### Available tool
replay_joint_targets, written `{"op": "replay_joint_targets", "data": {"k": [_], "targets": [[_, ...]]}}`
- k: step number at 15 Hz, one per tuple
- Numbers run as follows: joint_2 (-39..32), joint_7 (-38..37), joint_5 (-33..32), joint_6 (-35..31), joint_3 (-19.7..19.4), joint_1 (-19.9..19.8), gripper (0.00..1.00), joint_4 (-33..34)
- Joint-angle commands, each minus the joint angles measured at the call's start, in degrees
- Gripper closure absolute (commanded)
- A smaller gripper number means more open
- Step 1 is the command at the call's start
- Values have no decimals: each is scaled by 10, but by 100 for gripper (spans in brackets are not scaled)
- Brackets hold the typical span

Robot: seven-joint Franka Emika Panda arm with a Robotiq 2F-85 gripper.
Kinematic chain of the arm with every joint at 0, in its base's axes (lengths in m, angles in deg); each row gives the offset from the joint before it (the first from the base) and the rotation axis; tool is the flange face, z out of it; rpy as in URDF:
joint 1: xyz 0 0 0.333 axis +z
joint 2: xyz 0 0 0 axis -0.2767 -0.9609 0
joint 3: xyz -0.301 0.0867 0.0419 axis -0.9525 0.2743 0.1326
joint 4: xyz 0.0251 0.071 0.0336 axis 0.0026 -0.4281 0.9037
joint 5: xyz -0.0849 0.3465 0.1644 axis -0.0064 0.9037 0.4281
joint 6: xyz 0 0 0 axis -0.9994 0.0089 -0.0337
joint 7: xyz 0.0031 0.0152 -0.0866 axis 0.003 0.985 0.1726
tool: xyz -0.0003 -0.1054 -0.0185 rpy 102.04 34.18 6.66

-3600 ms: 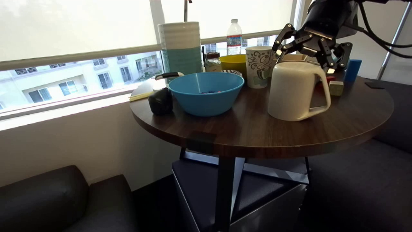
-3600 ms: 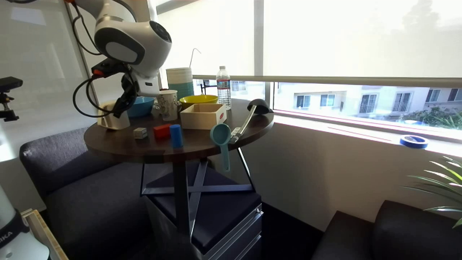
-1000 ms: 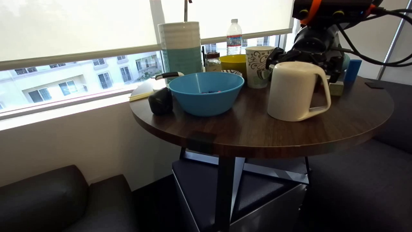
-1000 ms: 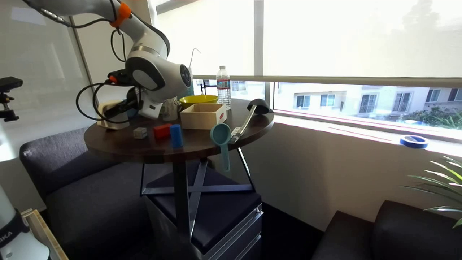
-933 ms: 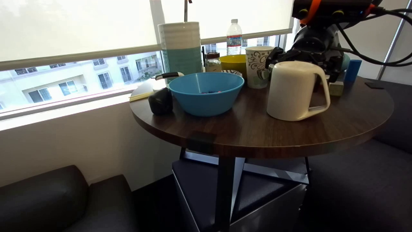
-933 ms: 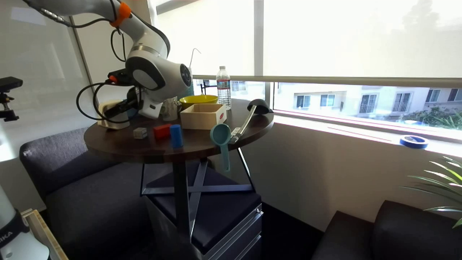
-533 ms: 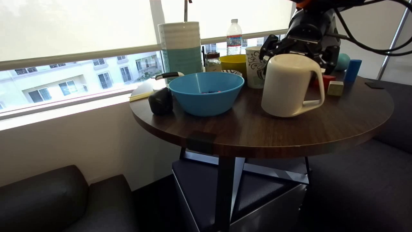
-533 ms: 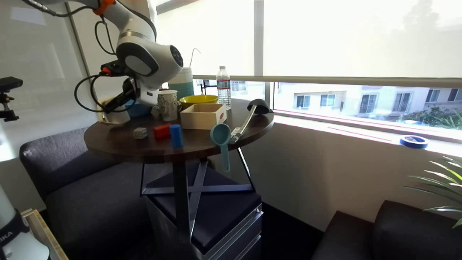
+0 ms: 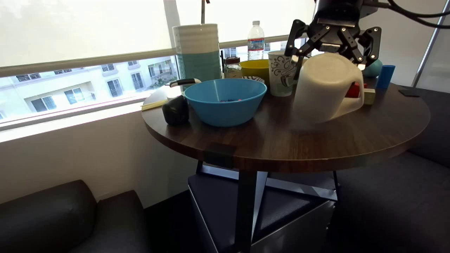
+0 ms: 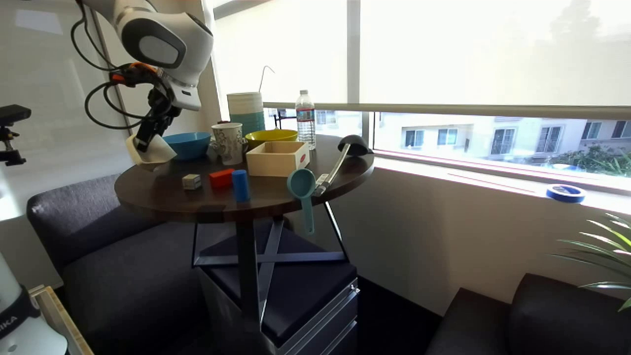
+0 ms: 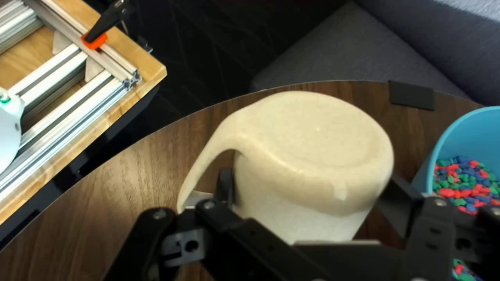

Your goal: Put the mug cup upright

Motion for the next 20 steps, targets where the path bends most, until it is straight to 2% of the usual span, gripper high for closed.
{"op": "replay_joint_targets", "data": {"k": [1,6,10,14,19,20], "targets": [[53,-38,-77,-43,27,6,35,-18],[74,-86,-171,-163,61,3,35,-54],[84,-148,-241,-221,83,2,35,-81],[85,-184,-268,-222,89,10,35,-92],[83,-177,-254,-209,83,30,35,-92],[83,-176,-254,-210,82,32,3,-92]]}}
